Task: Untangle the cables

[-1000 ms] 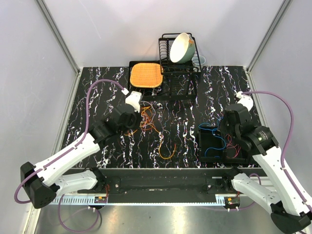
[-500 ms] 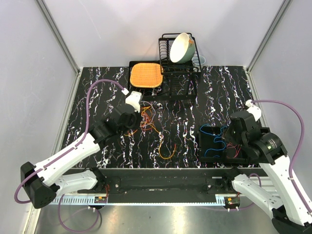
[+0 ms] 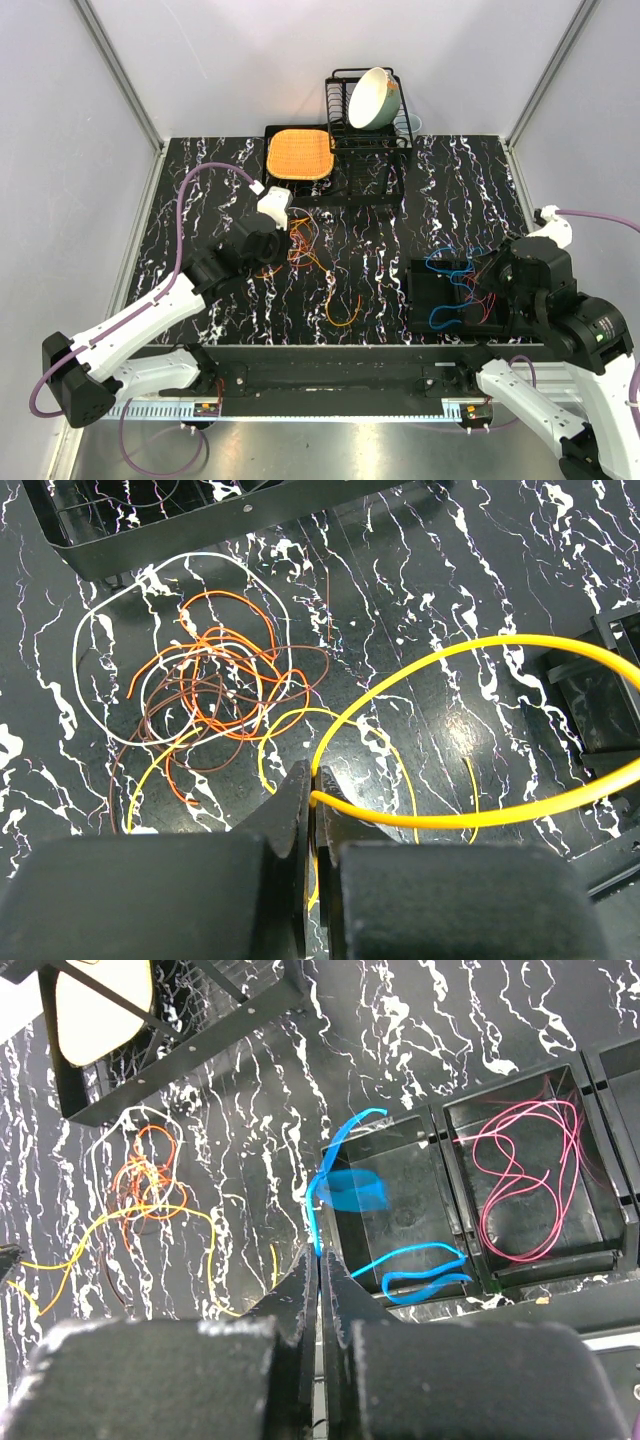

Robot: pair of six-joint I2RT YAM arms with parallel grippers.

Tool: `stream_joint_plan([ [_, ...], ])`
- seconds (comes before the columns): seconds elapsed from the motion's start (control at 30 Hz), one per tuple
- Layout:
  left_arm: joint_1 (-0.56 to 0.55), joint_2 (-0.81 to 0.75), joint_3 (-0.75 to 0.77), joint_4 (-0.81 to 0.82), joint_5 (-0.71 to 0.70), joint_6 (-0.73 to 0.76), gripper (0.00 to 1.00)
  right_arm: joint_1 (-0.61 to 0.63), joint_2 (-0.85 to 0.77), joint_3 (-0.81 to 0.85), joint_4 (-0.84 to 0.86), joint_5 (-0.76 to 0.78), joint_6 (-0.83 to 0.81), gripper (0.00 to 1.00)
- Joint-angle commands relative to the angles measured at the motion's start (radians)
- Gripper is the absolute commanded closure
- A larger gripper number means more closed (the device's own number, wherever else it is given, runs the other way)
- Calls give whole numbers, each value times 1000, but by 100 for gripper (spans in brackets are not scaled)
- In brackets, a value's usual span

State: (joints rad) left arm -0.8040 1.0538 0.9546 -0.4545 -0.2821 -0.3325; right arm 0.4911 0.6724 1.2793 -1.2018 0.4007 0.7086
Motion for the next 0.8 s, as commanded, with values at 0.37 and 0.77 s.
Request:
stream_joint_plan([
  [0.37, 5, -18, -5, 48, 14, -5, 100, 3, -28, -31, -33, -14, 43, 100],
  [0.77, 3, -46, -17, 51, 12, -11, 100, 4, 42, -40, -2, 7, 63, 100],
])
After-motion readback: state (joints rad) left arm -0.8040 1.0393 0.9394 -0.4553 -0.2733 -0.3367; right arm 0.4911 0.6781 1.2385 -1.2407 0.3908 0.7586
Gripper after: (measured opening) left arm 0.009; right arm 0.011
